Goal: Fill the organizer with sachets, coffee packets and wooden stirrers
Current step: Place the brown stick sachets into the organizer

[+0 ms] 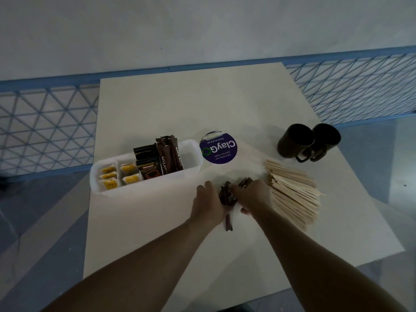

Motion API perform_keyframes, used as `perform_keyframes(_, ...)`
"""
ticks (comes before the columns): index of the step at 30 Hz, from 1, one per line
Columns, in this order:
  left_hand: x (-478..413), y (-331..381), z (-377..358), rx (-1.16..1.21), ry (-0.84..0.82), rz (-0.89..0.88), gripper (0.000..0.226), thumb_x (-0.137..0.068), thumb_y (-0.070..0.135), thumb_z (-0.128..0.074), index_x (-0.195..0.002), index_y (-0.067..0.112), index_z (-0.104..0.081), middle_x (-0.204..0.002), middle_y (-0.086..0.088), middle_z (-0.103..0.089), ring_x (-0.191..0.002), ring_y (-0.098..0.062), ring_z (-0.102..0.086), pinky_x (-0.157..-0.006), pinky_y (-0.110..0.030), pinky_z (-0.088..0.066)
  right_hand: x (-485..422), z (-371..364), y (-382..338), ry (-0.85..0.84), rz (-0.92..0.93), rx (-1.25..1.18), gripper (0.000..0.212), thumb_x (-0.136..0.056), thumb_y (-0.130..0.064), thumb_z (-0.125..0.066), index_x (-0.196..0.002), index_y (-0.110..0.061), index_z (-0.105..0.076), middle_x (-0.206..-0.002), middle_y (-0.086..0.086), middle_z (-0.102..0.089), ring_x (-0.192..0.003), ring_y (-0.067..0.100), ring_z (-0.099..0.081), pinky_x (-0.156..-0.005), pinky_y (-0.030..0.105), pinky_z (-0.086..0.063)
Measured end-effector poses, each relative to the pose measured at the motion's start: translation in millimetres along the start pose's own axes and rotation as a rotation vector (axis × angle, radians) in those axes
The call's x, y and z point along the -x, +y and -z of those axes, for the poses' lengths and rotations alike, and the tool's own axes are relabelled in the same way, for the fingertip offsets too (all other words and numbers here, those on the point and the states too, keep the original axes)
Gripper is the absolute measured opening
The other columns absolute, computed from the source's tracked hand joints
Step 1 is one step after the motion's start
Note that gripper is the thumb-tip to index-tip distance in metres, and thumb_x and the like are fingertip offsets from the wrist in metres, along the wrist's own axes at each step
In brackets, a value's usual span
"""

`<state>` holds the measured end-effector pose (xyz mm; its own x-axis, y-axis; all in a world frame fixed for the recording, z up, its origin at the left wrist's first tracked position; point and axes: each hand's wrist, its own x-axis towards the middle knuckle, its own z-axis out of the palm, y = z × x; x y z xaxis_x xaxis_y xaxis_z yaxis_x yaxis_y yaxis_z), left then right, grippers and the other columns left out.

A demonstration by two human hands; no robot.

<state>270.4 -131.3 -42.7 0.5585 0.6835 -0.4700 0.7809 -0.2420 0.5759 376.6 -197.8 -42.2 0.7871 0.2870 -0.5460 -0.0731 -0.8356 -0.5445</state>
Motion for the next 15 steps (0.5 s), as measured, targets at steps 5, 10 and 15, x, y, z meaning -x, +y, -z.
perform_keyframes(5, -1.2, -3.2, -8.2, 0.007, 0.018, 0.007, 0.072, -0.069, 0.039, -0.084, -0.124, 0.012, -0.047, -0.118, -0.009, -0.051, -0.104, -0.026, -0.057, -0.079, -0.029, -0.046, -9.6, -4.5, -0.9, 0.002, 0.092, 0.124, 0.028, -0.085, -0.028, -0.077, -0.078, -0.012, -0.056, -0.076, 0.008, -0.065, -0.063, 0.019, -0.070, -0.058, 0.033, -0.062)
perform_keyframes(10, -4.8, -5.2, -5.8, -0.002, 0.052, -0.016, 0.066, -0.071, 0.047, -0.081, -0.119, 0.011, -0.054, -0.107, -0.007, -0.062, -0.095, -0.024, -0.063, -0.073, -0.028, -0.050, -16.2, 0.1, -5.6, -0.013, 0.118, 0.171, 0.023, -0.089, -0.016, -0.071, -0.074, -0.012, -0.053, -0.072, 0.006, -0.062, -0.060, 0.015, -0.065, -0.049, 0.023, -0.053)
perform_keyframes(15, -8.5, -6.0, -3.1, -0.071, 0.016, 0.000, 0.045, -0.078, 0.026, -0.076, -0.113, 0.008, -0.055, -0.106, -0.010, -0.065, -0.098, -0.029, -0.064, -0.080, -0.035, -0.055, -20.8, 2.0, -5.2, -0.018, 0.114, 0.203, 0.014, -0.088, -0.013, -0.069, -0.088, -0.006, -0.057, -0.079, 0.006, -0.056, -0.066, 0.015, -0.061, -0.050, 0.023, -0.050)
